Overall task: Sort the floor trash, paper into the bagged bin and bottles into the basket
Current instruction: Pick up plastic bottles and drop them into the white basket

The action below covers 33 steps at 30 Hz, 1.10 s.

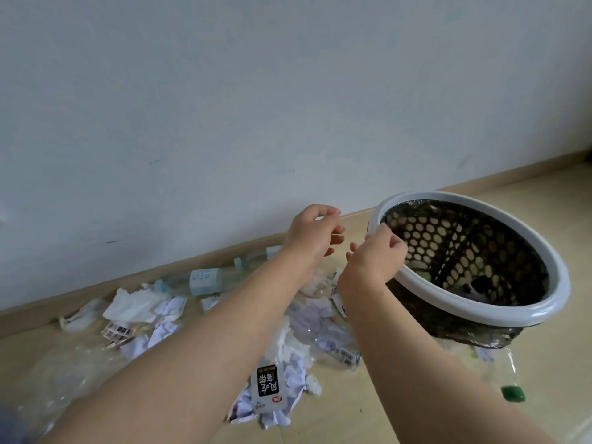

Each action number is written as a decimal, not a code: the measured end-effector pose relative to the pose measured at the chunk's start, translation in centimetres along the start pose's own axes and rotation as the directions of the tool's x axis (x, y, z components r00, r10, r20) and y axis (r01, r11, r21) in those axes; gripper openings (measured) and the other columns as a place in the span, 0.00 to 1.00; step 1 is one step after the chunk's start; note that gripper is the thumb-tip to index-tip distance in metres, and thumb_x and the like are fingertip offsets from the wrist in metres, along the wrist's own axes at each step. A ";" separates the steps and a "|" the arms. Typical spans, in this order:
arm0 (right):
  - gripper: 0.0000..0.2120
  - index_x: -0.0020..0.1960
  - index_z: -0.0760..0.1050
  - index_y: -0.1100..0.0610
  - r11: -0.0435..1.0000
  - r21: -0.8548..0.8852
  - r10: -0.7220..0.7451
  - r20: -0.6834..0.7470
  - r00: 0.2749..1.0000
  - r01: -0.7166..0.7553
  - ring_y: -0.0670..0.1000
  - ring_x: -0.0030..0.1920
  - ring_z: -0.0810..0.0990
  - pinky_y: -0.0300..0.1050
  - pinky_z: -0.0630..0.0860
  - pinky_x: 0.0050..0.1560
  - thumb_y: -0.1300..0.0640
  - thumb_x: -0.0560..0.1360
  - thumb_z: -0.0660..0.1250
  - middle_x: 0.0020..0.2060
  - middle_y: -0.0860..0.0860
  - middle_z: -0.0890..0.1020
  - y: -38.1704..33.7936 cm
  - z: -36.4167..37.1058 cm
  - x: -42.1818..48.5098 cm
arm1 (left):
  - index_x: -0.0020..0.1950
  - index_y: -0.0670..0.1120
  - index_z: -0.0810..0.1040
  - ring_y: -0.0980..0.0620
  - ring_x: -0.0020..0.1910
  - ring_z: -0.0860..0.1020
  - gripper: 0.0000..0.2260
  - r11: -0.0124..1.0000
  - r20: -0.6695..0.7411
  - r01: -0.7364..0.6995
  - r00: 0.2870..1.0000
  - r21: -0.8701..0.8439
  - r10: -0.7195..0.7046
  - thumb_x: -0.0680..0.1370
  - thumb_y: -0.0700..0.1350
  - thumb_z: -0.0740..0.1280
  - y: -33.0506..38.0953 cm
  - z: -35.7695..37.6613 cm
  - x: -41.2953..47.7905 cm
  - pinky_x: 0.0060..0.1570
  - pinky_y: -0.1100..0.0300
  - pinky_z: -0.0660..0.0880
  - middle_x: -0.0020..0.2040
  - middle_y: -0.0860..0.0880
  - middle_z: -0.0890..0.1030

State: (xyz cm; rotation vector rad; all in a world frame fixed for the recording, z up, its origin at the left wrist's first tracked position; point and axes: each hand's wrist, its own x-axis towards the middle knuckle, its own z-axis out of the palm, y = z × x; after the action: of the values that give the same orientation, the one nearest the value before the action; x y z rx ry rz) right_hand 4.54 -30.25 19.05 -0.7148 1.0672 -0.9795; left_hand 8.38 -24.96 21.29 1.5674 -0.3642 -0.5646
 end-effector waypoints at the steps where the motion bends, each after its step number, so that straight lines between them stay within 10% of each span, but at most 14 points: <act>1: 0.07 0.40 0.67 0.49 0.999 -0.033 -0.001 0.027 1.000 0.001 0.50 0.42 0.75 0.43 0.72 0.41 0.55 0.77 0.57 0.41 0.49 0.75 0.7 0.1 -0.3 | 0.43 0.51 0.75 0.54 0.38 0.78 0.06 1.000 -0.009 0.010 1.000 0.016 -0.009 0.79 0.44 0.61 -0.4 -0.9 0.1 0.39 0.61 0.73 0.39 0.51 0.78; 9: 0.06 0.44 0.71 0.57 0.798 -0.603 0.273 0.374 0.887 0.009 0.49 0.31 0.72 0.40 0.70 0.31 0.58 0.79 0.58 0.35 0.53 0.75 7.3 -1.6 0.3 | 0.38 0.53 0.73 0.53 0.36 0.76 0.10 0.857 -0.117 0.142 0.988 0.496 -0.097 0.78 0.42 0.61 -9.2 -12.5 -1.8 0.40 0.59 0.74 0.36 0.51 0.78; 14: 0.06 0.42 0.68 0.58 0.221 -0.875 0.405 0.484 0.776 0.430 0.53 0.34 0.70 0.43 0.66 0.34 0.59 0.77 0.60 0.36 0.55 0.72 12.1 -5.2 2.1 | 0.47 0.50 0.74 0.48 0.48 0.76 0.04 0.637 -0.104 0.228 0.968 0.736 -0.226 0.79 0.45 0.60 -16.3 -18.6 -4.5 0.42 0.60 0.71 0.48 0.49 0.79; 19: 0.10 0.56 0.71 0.57 -0.257 -0.592 0.555 0.556 0.619 0.763 0.51 0.41 0.74 0.42 0.69 0.38 0.57 0.76 0.60 0.50 0.54 0.77 15.5 -8.0 1.8 | 0.67 0.51 0.66 0.45 0.68 0.63 0.18 0.197 0.168 -0.122 0.957 0.973 -0.236 0.78 0.50 0.60 -19.6 -20.3 -6.9 0.63 0.53 0.65 0.70 0.47 0.65; 26: 0.04 0.47 0.69 0.59 -0.012 -0.850 0.540 0.438 0.719 0.526 0.53 0.42 0.71 0.44 0.69 0.42 0.58 0.75 0.61 0.42 0.55 0.74 19.1 -6.0 -1.2 | 0.74 0.58 0.57 0.43 0.76 0.40 0.26 -0.020 0.458 -0.498 0.812 0.867 -0.361 0.77 0.53 0.61 -21.4 -21.7 -9.9 0.71 0.42 0.45 0.77 0.50 0.41; 33: 0.08 0.47 0.69 0.54 0.063 -0.907 0.636 0.358 0.684 0.416 0.55 0.52 0.75 0.49 0.75 0.55 0.54 0.71 0.65 0.53 0.56 0.72 22.0 -6.3 -3.8 | 0.75 0.56 0.54 0.42 0.76 0.45 0.27 -0.020 0.060 -0.079 0.875 0.997 -0.480 0.77 0.50 0.60 -24.1 -26.3 -11.0 0.71 0.40 0.48 0.78 0.49 0.48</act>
State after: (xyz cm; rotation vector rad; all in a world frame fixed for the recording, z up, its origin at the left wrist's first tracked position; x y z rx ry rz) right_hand 4.62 -17.85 -0.60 -1.9772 0.8795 0.5944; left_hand 11.44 4.94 -0.89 3.0400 -1.0508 -0.9886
